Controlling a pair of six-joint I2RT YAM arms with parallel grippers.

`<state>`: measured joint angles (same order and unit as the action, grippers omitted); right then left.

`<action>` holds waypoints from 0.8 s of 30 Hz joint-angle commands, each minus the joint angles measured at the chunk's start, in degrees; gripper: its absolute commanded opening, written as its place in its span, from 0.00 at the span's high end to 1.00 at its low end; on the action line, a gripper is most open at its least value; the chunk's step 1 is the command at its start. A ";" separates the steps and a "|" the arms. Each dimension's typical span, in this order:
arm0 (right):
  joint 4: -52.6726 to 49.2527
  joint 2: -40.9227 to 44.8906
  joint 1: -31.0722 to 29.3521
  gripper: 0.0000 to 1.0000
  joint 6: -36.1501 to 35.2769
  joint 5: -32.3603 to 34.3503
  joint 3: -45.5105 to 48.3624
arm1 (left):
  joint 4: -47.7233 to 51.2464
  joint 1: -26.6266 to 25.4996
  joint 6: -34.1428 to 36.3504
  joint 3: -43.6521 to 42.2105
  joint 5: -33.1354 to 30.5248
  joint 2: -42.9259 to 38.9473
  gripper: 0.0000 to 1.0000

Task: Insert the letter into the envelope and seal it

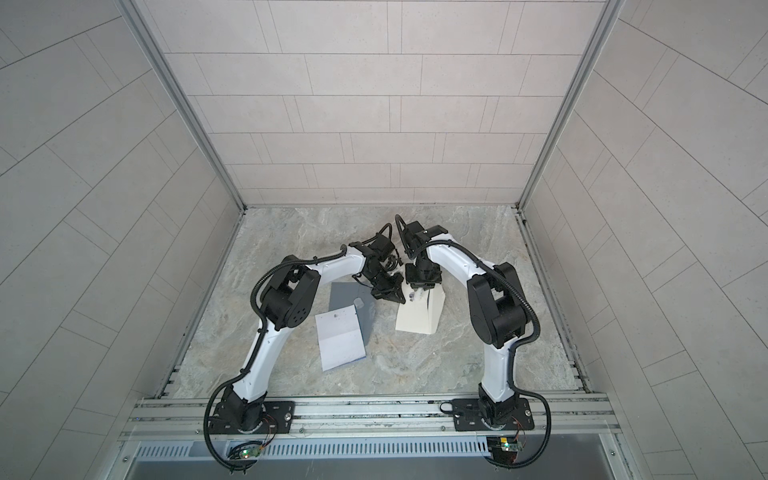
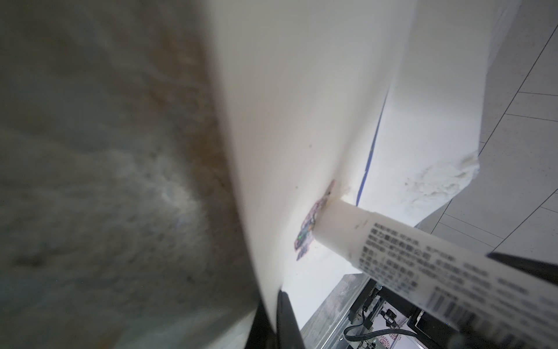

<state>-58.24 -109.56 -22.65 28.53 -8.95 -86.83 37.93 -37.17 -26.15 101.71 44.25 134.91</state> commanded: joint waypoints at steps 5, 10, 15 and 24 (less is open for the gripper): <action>-3.38 -1.65 2.41 1.00 -0.16 10.26 3.29 | 3.95 -0.27 -0.30 -2.34 -5.59 0.32 1.00; -2.76 -1.32 2.88 1.00 -0.14 10.20 4.21 | 3.63 -0.02 -0.57 -2.71 -5.84 0.11 1.00; -2.34 -0.49 2.96 1.00 -0.07 9.71 4.20 | 3.34 0.03 -0.81 -3.08 -5.84 -0.09 1.00; 11.32 15.82 4.75 1.00 -0.16 -1.18 8.22 | 2.76 0.24 -1.05 -3.58 -5.56 -0.18 1.00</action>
<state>-51.57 -99.88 -18.65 28.32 -9.89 -78.15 36.64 -37.15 -27.18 100.55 43.99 134.32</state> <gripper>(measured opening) 0.259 0.048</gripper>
